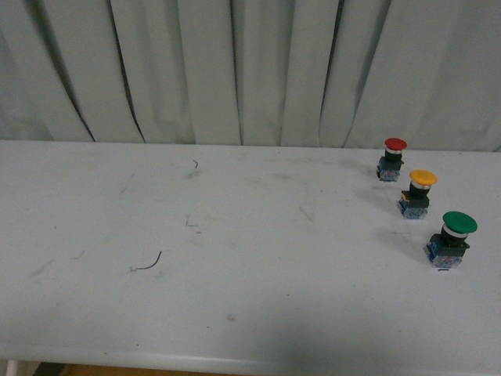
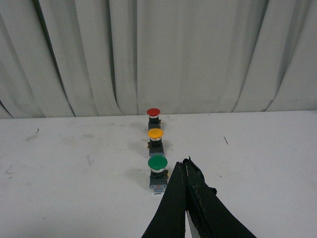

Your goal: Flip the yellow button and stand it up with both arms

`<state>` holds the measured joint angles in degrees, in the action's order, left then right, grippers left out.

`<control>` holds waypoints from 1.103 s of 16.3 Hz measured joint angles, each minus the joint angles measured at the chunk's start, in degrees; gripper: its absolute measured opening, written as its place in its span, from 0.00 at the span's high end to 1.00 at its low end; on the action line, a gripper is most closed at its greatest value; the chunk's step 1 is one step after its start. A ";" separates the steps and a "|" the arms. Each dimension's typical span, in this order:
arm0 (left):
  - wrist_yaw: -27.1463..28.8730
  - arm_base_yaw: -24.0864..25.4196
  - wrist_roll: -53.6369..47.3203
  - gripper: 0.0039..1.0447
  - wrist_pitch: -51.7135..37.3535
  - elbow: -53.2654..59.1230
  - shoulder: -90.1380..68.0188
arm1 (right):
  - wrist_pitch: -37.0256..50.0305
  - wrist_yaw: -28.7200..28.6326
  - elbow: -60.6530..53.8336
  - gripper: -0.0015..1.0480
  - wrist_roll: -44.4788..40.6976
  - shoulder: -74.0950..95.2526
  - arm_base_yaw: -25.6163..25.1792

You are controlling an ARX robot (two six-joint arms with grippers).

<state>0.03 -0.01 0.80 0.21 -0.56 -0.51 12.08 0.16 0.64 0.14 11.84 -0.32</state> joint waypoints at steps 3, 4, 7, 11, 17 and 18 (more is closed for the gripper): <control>0.00 0.00 0.00 0.06 0.00 0.00 0.00 | -2.95 -0.02 0.00 0.98 0.02 -2.40 0.00; -0.02 0.00 0.00 0.06 0.00 0.00 0.00 | -7.93 0.00 0.04 0.98 0.02 -5.55 0.00; -0.02 0.00 0.00 0.06 -0.07 0.00 0.00 | -12.31 -0.15 0.02 0.98 0.02 -11.67 0.00; 0.00 0.00 0.00 0.06 0.00 0.00 0.00 | -12.26 -0.15 0.02 0.91 -0.02 -11.63 0.00; 0.00 0.00 0.00 0.06 0.00 0.00 0.00 | -12.28 -0.15 0.02 0.29 -0.02 -11.63 0.00; 0.00 0.00 0.00 0.06 0.00 0.00 0.00 | -12.28 -0.15 0.02 0.20 -0.02 -11.63 0.00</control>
<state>0.03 -0.01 0.80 0.21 -0.56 -0.51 -0.21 0.01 0.67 0.12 0.21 -0.32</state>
